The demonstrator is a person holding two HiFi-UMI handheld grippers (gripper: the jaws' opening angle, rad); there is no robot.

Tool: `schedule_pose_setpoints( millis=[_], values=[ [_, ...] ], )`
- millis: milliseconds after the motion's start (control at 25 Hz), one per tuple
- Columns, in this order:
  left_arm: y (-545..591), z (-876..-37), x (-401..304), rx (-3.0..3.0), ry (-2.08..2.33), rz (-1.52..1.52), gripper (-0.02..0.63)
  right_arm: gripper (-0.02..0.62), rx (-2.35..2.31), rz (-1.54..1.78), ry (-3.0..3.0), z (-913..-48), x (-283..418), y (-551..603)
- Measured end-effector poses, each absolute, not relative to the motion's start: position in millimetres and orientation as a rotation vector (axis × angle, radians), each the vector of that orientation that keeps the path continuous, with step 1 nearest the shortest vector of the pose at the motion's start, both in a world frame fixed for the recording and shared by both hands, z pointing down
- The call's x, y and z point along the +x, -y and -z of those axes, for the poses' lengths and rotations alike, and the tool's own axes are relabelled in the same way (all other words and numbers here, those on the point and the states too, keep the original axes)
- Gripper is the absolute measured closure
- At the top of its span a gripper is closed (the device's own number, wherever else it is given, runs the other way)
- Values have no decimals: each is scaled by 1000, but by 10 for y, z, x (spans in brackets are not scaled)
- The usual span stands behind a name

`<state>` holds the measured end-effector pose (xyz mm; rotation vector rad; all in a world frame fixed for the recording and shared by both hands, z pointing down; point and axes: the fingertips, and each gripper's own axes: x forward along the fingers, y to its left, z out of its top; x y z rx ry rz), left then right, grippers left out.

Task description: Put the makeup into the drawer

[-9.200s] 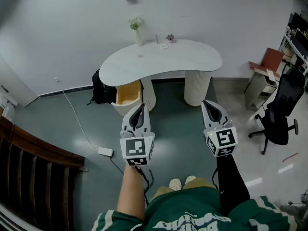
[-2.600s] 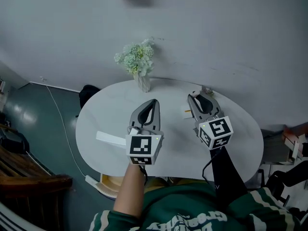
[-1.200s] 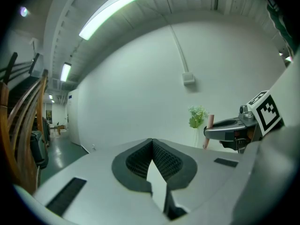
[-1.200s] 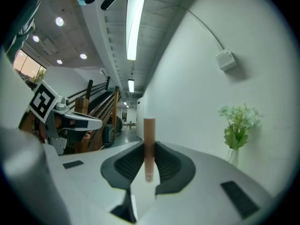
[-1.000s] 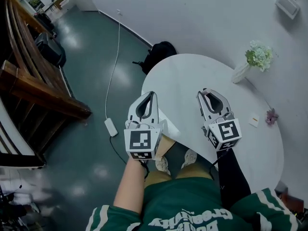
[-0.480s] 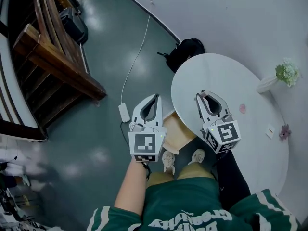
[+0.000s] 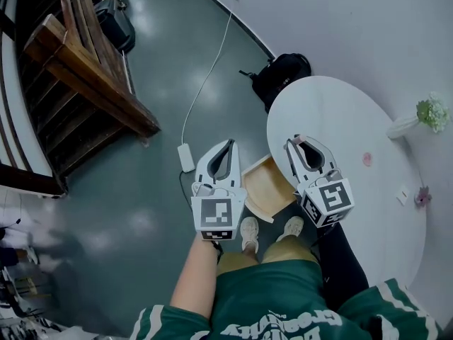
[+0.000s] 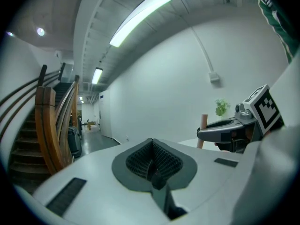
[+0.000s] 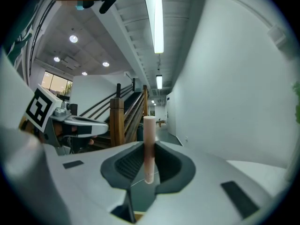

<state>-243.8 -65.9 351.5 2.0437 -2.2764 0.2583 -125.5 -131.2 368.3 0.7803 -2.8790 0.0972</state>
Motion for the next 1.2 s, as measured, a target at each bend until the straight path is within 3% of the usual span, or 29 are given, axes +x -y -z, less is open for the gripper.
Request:
schedule_pose_setpoints(
  millis=[1200],
  values=[
    [117, -4683, -2725, 1887, 2201, -281, 606, 517, 89, -455, 2147, -7097, -1786, 294]
  ],
)
